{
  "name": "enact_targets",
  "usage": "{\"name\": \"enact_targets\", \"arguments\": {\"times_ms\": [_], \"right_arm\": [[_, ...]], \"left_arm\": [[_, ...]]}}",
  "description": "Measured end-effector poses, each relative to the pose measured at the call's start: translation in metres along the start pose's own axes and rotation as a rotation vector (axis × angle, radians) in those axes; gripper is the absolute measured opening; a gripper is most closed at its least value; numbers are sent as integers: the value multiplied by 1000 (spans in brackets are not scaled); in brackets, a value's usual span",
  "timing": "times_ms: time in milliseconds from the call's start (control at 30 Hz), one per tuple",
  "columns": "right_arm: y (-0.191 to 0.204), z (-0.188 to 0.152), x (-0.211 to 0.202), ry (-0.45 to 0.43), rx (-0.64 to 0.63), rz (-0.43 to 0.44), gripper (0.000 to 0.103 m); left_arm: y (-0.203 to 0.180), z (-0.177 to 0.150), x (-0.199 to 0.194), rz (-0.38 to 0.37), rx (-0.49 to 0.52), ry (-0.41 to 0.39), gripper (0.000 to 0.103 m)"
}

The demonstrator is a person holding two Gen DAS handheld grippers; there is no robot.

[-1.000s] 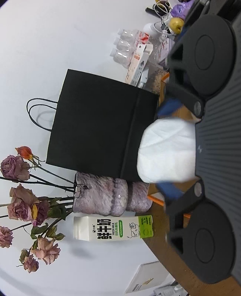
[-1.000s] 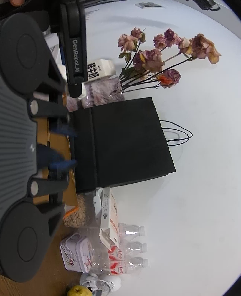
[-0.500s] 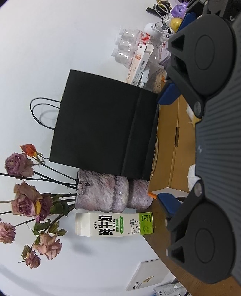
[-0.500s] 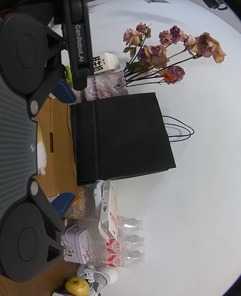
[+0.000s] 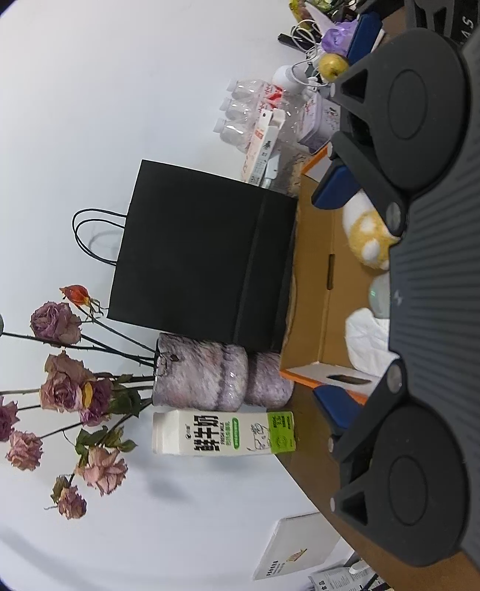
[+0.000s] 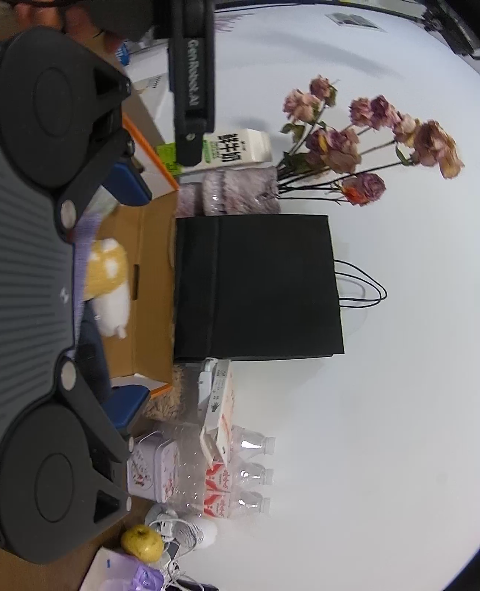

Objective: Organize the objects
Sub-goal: 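Carry the pouch and white cloth over the red box and release both inside, then withdraw both grippers and move the right gripper to the lilac towel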

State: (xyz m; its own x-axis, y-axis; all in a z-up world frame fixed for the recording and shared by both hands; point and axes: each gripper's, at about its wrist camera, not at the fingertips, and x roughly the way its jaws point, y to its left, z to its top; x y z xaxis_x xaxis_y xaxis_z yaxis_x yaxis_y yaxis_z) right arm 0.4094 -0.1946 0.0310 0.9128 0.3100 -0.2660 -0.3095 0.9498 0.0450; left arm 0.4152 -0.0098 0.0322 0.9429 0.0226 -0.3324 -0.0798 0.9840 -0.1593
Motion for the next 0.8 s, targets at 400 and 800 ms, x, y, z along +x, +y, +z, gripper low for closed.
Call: {"name": "enact_targets", "arguments": {"times_ms": [400,800], "right_arm": [[13,-35,-49,-7,-56,19,103],[33,-77,-93,67,-104,38,103]], "left_arm": [[16,-37,-45,-16,37,0,103],[30,-83,-76,-20,77,97,103]]}}
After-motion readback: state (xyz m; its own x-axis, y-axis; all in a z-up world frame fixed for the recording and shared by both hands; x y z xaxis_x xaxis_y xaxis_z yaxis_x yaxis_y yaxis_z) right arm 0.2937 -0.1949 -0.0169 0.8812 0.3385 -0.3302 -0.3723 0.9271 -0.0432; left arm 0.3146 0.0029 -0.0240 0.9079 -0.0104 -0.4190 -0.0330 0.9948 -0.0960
